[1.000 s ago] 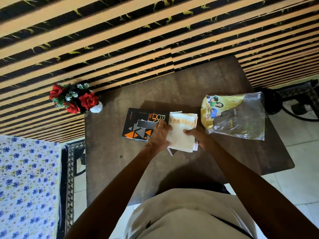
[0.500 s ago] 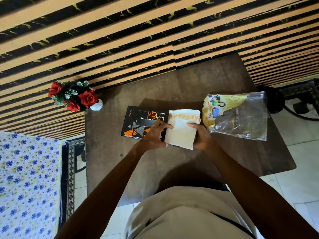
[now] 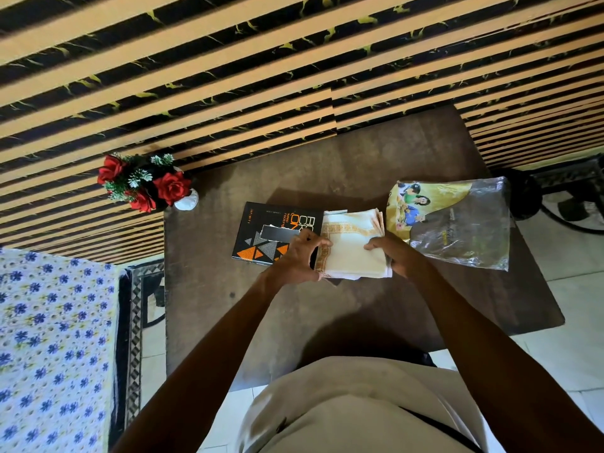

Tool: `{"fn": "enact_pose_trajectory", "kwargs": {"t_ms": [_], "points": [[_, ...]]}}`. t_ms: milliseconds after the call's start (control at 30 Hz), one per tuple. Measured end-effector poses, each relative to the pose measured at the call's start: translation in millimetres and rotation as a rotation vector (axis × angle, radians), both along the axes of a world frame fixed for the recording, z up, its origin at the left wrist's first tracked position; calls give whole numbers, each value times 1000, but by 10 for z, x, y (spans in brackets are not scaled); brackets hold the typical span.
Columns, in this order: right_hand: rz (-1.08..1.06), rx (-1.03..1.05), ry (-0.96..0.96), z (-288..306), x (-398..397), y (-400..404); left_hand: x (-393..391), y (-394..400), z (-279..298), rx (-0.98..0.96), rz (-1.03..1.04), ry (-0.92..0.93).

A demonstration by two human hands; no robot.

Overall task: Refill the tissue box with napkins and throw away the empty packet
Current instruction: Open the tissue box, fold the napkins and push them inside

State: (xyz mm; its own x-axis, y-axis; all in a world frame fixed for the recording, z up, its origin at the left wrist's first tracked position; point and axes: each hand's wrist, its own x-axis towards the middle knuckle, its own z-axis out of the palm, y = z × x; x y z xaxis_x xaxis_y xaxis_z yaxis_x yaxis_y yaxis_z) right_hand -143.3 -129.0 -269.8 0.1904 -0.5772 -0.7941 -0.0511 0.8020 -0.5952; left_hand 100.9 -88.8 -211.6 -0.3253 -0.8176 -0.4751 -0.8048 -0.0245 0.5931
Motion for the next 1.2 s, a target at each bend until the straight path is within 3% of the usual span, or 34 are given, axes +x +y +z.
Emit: {"fn": "enact_pose_trajectory", "kwargs": {"t_ms": [133, 300, 467, 867, 1200], "points": [[-70, 1, -150, 5, -55, 71, 15, -11, 23, 16, 20, 31], [-99, -42, -147, -118, -37, 149, 11, 2, 27, 18, 27, 40], [-144, -25, -203, -51, 114, 152, -39, -13, -3, -98, 65, 9], [-37, -72, -101, -90, 217, 159, -274, -78, 38, -190, 59, -279], [18, 47, -9, -54, 76, 240, -534, -125, 38, -279, 58, -545]]}}
